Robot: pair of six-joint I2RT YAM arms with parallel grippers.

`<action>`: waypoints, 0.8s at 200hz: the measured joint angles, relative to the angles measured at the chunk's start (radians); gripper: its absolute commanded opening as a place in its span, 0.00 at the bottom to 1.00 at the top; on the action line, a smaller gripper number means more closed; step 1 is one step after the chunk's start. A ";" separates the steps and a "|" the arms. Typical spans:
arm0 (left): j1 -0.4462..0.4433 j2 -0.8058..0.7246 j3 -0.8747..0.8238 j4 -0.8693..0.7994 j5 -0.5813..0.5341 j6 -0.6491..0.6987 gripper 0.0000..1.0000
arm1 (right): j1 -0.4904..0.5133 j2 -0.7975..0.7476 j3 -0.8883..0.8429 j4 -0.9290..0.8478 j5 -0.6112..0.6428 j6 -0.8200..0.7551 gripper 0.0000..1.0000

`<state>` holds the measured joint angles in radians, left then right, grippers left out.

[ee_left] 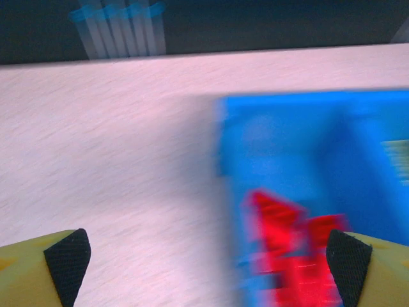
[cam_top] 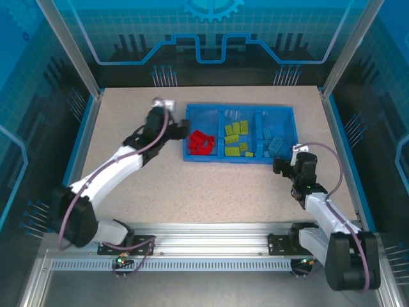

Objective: Sort the legos into containers by color

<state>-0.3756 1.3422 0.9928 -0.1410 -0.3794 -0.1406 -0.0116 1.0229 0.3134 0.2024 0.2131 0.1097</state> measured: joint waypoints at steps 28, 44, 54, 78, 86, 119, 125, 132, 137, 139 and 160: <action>0.181 -0.081 -0.250 0.116 -0.028 0.075 0.99 | -0.005 0.187 0.000 0.235 -0.049 -0.018 0.98; 0.200 -0.075 -0.330 0.193 -0.016 0.119 0.99 | -0.002 0.288 0.044 0.294 -0.072 -0.018 0.99; 0.204 -0.057 -0.360 0.238 -0.006 0.134 0.99 | 0.013 0.351 0.062 0.374 -0.069 -0.027 1.00; 0.228 0.002 -0.420 0.394 0.017 0.152 0.99 | 0.080 0.466 0.071 0.526 -0.015 -0.068 1.00; 0.237 0.017 -0.455 0.467 0.027 0.158 0.99 | 0.087 0.469 0.073 0.531 -0.023 -0.070 1.00; 0.279 0.119 -0.521 0.663 0.090 0.168 0.99 | 0.083 0.470 0.101 0.528 -0.069 -0.089 1.00; 0.290 0.140 -0.521 0.696 0.107 0.167 0.99 | 0.080 0.470 0.104 0.527 -0.076 -0.090 1.00; 0.305 0.153 -0.522 0.716 0.130 0.166 0.99 | 0.077 0.470 0.106 0.525 -0.084 -0.092 1.00; 0.316 0.159 -0.525 0.732 0.147 0.165 0.99 | 0.076 0.470 0.107 0.524 -0.088 -0.093 1.00; 0.320 0.159 -0.526 0.741 0.152 0.165 0.99 | 0.076 0.470 0.107 0.524 -0.088 -0.093 1.00; 0.355 0.180 -0.566 0.875 0.205 0.159 0.99 | 0.074 0.470 0.107 0.523 -0.092 -0.096 1.00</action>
<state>-0.0204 1.5223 0.4263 0.7341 -0.1741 0.0185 0.0628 1.4929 0.4202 0.7258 0.1215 0.0135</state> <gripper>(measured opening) 0.989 0.998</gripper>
